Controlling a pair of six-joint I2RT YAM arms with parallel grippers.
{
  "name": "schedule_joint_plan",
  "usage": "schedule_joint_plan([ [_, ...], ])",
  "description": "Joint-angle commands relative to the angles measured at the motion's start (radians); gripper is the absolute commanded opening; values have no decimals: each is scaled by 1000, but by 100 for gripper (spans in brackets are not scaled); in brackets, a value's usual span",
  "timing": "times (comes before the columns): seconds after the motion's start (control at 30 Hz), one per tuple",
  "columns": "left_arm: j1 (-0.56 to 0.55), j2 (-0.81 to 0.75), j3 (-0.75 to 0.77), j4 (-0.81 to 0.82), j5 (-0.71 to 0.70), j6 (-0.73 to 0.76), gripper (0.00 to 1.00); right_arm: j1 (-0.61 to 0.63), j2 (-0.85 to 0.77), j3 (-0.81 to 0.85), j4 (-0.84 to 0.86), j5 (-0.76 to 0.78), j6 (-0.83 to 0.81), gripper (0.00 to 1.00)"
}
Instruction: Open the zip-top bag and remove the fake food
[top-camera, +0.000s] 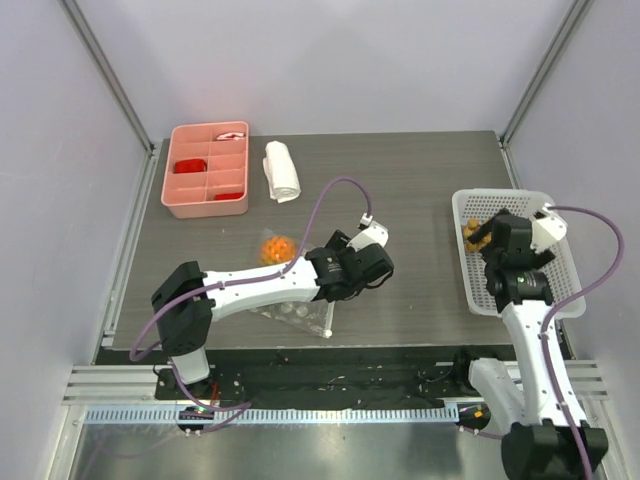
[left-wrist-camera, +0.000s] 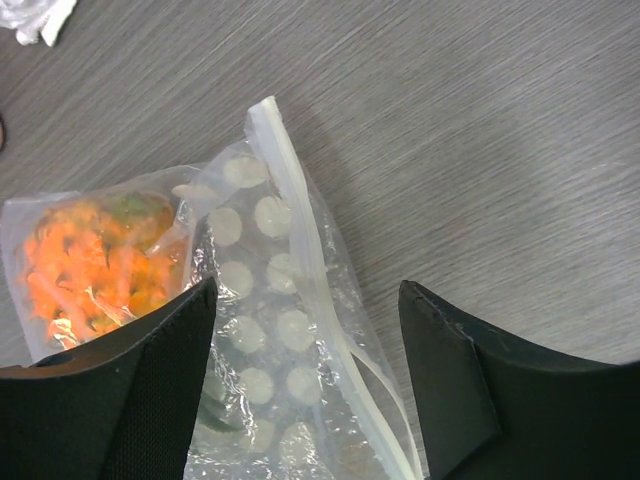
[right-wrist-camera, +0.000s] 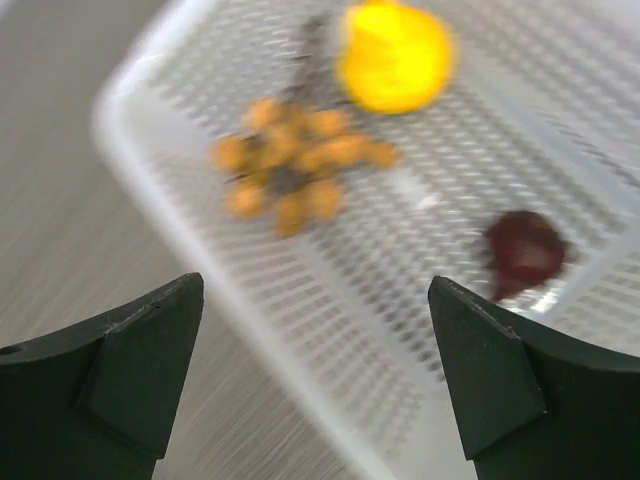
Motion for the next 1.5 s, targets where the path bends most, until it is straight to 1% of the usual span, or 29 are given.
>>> schedule_joint_plan([
  [0.0,-2,32,30,7,-78,15,70,226,-94,90,-1,-143,-48,100],
  [0.03,-2,43,38,1,-81,18,66,301,-112,64,44,-209,-37,100],
  [0.07,-2,52,44,-5,-94,15,59,337,-149,46,66,-311,-25,100],
  [0.17,-1,77,52,-20,-107,11,47,427,-146,-23,149,-459,0,100],
  [0.23,-1,82,44,-22,-113,11,41,470,-103,-40,157,-470,-9,100],
  [0.27,1,82,41,-25,-119,6,33,507,-83,-46,161,-467,-17,100],
  [0.3,1,79,38,-28,-131,4,28,525,-43,-52,175,-476,-17,100],
  [0.33,2,74,35,-29,-139,4,21,542,-25,-61,219,-519,-11,100],
  [0.37,5,54,27,-39,-147,1,8,558,-2,-89,251,-545,17,100],
  [0.4,7,43,26,-43,-162,-5,2,590,36,-103,285,-568,38,100],
  [0.43,10,23,21,-51,-165,-9,0,608,55,-136,358,-590,63,100],
  [0.5,22,-52,-2,-45,-156,-12,0,662,80,-172,434,-595,112,100],
  [0.53,28,-81,-11,-39,-135,-12,0,682,105,-198,506,-596,123,100],
  [0.6,56,-167,-49,-14,-87,-17,0,738,141,-206,564,-593,147,99],
  [0.63,64,-194,-60,-10,-49,-28,0,756,181,-212,644,-604,158,97],
  [0.7,81,-277,-105,21,-17,-34,0,783,236,-215,719,-621,202,90],
  [0.73,91,-305,-120,30,-3,-41,0,800,289,-213,791,-634,216,85],
  [0.77,94,-326,-131,36,5,-43,0,815,311,-207,825,-654,228,76],
  [0.83,99,-375,-155,53,11,-39,0,858,351,-191,914,-658,276,74],
  [0.87,99,-383,-157,55,16,-43,0,874,383,-180,939,-659,282,64],
  [0.97,102,-394,-159,37,14,-49,0,926,420,-112,936,-629,287,46],
  [1.03,105,-397,-160,35,14,-49,0,949,429,-76,918,-618,301,42],
  [1.07,107,-399,-162,37,16,-49,0,970,432,-65,914,-612,299,34],
  [1.13,114,-403,-163,40,16,-51,0,993,414,-28,827,-554,272,32],
  [1.2,122,-408,-166,46,31,-51,0,1010,388,-22,793,-511,267,32],
  [1.27,133,-417,-172,53,43,-57,0,1015,383,-16,776,-501,267,32],
  [1.37,137,-432,-183,66,50,-68,0,1012,435,-6,815,-535,307,32],
  [1.4,137,-438,-186,72,54,-75,0,1016,484,9,851,-573,313,32],
  [1.47,139,-457,-195,83,57,-84,0,1032,535,30,882,-575,313,32],
])
